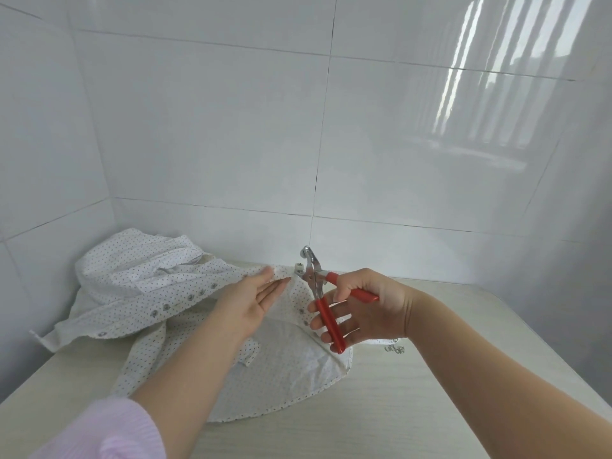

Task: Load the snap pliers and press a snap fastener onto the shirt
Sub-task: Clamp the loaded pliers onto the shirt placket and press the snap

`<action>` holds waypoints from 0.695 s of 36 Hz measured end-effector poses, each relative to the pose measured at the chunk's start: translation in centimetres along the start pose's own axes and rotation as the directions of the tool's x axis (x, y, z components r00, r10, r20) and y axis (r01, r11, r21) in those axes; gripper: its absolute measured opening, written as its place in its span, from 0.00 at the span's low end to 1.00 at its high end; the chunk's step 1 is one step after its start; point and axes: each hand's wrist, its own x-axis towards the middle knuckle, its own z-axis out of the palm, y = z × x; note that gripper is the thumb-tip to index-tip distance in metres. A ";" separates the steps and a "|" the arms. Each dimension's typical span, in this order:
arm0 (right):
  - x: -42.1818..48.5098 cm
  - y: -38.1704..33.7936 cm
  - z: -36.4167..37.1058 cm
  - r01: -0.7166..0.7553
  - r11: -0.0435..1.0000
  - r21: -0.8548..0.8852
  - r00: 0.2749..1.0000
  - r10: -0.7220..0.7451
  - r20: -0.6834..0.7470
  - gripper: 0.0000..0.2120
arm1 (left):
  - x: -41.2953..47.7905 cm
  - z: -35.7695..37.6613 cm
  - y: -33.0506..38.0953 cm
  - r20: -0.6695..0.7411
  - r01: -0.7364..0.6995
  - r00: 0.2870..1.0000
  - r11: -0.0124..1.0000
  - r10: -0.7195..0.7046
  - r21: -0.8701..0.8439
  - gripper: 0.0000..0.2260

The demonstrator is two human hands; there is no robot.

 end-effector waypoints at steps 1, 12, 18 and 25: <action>0.0 0.0 0.1 -0.002 1.000 0.003 1.000 0.002 0.000 0.22 | 0.0 -0.1 -0.1 -0.011 -0.007 1.000 1.000 0.008 0.012 0.10; 0.3 0.7 1.1 -0.026 1.000 -0.008 0.999 0.026 0.020 0.22 | 0.1 -0.9 -1.0 -0.035 -0.078 0.996 0.986 0.084 0.145 0.04; 0.0 0.8 1.5 -0.026 0.999 -0.019 0.998 0.027 0.064 0.22 | 0.2 -0.7 -0.9 -0.017 -0.061 0.998 0.985 0.064 0.163 0.03; 0.1 1.3 2.4 -0.066 0.997 -0.042 0.994 0.069 0.080 0.23 | 0.8 0.0 -1.4 -0.047 -0.048 0.997 0.982 0.057 0.184 0.04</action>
